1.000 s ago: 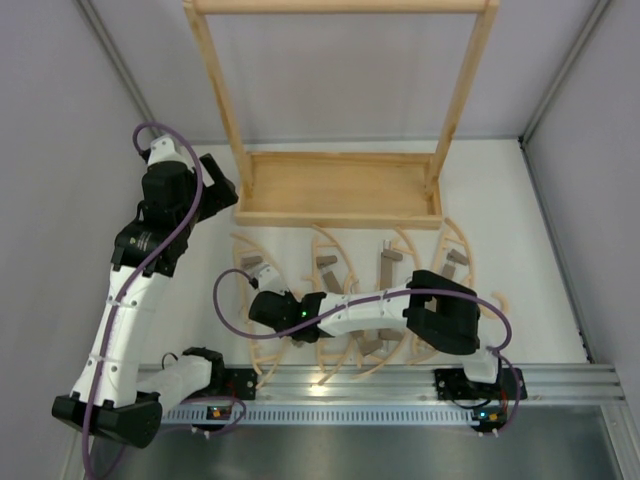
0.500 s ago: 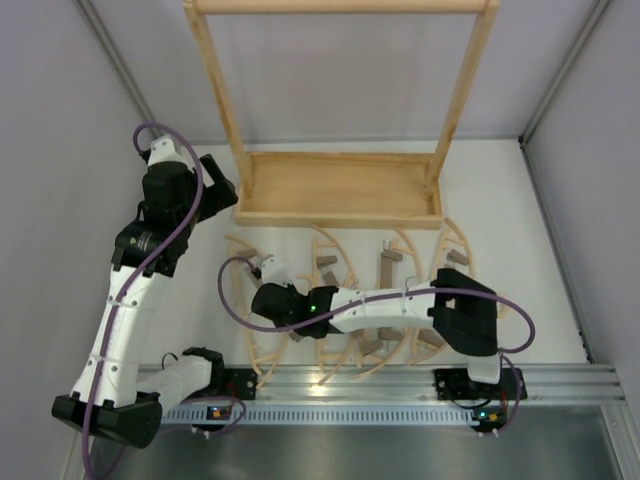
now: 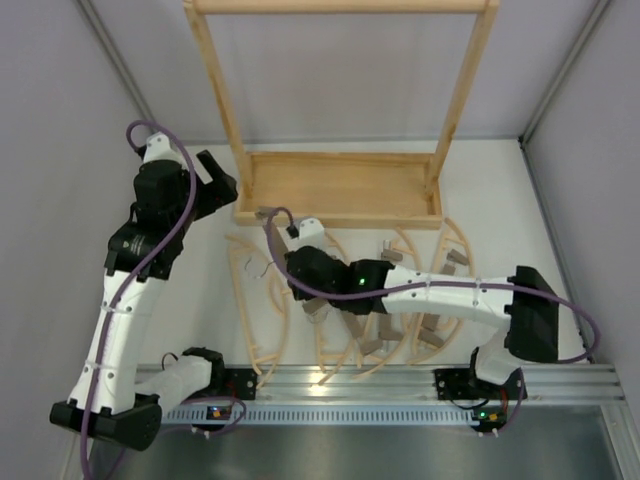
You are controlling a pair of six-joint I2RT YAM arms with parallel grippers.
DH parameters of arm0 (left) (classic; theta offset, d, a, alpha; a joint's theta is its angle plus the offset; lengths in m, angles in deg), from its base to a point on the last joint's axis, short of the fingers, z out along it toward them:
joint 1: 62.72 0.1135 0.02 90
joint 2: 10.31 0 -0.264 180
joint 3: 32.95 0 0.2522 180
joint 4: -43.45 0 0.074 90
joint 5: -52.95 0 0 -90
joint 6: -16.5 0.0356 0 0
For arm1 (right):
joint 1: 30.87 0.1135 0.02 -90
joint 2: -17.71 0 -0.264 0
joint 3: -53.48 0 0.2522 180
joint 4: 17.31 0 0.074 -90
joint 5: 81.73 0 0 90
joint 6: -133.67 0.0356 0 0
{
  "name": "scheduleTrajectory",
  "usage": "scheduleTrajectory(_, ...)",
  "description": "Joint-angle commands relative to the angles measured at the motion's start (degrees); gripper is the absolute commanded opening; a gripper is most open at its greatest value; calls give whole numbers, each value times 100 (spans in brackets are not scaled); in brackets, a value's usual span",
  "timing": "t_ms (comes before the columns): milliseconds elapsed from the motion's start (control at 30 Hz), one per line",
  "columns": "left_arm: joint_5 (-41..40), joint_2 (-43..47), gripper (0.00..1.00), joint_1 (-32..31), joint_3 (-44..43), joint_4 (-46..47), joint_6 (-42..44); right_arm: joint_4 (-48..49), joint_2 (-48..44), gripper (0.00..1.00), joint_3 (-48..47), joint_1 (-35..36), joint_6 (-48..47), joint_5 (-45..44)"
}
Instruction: Organize the hangers
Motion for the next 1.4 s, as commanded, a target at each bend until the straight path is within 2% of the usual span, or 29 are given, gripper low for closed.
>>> scheduleTrajectory(0, 401, 205, 93, 32, -374, 84, -74, -12, -783, 0, 164, -719, 124, 175)
scheduleTrajectory(67, 524, 266, 93, 32, -400, 136, -74, 137, -1195, 0, 314, -1072, 106, 605)
scheduleTrajectory(200, 955, 477, 94, 32, -217, 347, -39, 331, -1733, 0, 306, -2352, 158, 1694)
scheduleTrajectory(300, 1017, 662, 94, 32, 82, 435, 23, 402, -1927, 0, 8, -3303, 342, 2714)
scheduleTrajectory(333, 1026, 706, 94, 32, 257, 444, 40, 402, -1918, 0, -237, -3541, 404, 3290)
scheduleTrajectory(367, 1052, 784, 94, 32, 346, 471, 75, 419, -1875, 0, -361, -3987, 588, 3583)
scheduleTrajectory(400, 1052, 829, 94, 32, 425, 480, 76, 507, -1831, 0, -597, -4200, 694, 4117)
scheduleTrajectory(500, 1087, 978, 94, 32, 715, 488, 119, 849, -1637, 0, -845, -4930, 1316, 4876)
scheduleTrajectory(600, 1087, 1118, 94, 32, 961, 480, 163, 1621, -1418, 0, -995, -5431, 2158, 5720)
scheduleTrajectory(633, 1087, 1136, 94, 32, 1014, 480, 181, 2189, -1365, 0, -952, -5537, 2406, 6044)
scheduleTrajectory(767, 1087, 1268, 94, 32, 1243, 471, 260, 3684, -1093, 0, -811, -5985, 3959, 6442)
scheduleTrajectory(933, 1087, 1356, 94, 32, 1401, 471, 348, 5092, -680, 0, -889, -6127, 5097, 6469)
scheduleTrajectory(1000, 1087, 1383, 94, 32, 1480, 462, 401, 5314, -591, 0, -1012, -6188, 5449, 6434)
scheduleTrajectory(1133, 1079, 1409, 94, 32, 1603, 462, 497, 5175, -486, 0, -1250, -6294, 5502, 6276)
scheduleTrajectory(1367, 1044, 1435, 94, 32, 1831, 462, 603, 5614, -433, 0, -1215, -6610, 6029, 6205)
